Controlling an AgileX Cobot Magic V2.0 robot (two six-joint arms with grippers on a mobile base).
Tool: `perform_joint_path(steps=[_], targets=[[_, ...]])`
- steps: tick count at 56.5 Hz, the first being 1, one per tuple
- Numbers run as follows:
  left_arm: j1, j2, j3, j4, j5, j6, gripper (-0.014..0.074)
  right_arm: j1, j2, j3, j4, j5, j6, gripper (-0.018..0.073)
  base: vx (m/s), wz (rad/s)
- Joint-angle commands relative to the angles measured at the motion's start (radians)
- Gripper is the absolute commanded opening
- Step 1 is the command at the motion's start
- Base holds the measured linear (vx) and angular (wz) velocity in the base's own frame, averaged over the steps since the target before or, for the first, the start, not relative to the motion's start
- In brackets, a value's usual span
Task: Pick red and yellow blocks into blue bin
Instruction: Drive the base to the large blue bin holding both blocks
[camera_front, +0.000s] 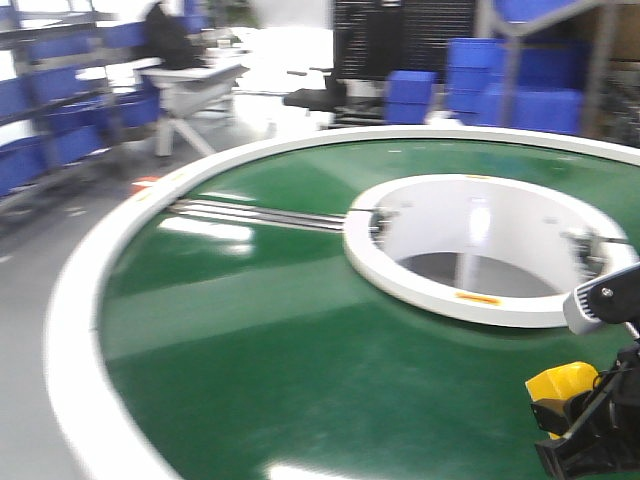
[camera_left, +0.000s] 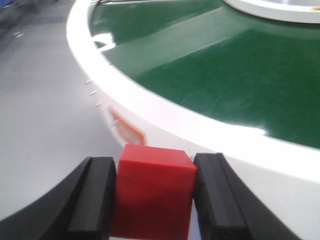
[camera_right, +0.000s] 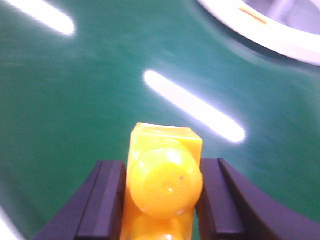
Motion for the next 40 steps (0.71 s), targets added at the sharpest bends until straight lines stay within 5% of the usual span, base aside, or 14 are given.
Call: perform_joint_path(steps=[1, 40], targets=[[-0.005, 0.015, -0.023, -0.005, -0.087, -0.008, 0.0272, 0.002, -0.02, -0.03, -0.006, -0.067, -0.007, 0.0226, -0.16, 0.73], [-0.005, 0.015, -0.023, -0.005, -0.085, -0.008, 0.0272, 0.002, -0.02, -0.03, -0.006, -0.066, -0.007, 0.0226, -0.17, 0.66]])
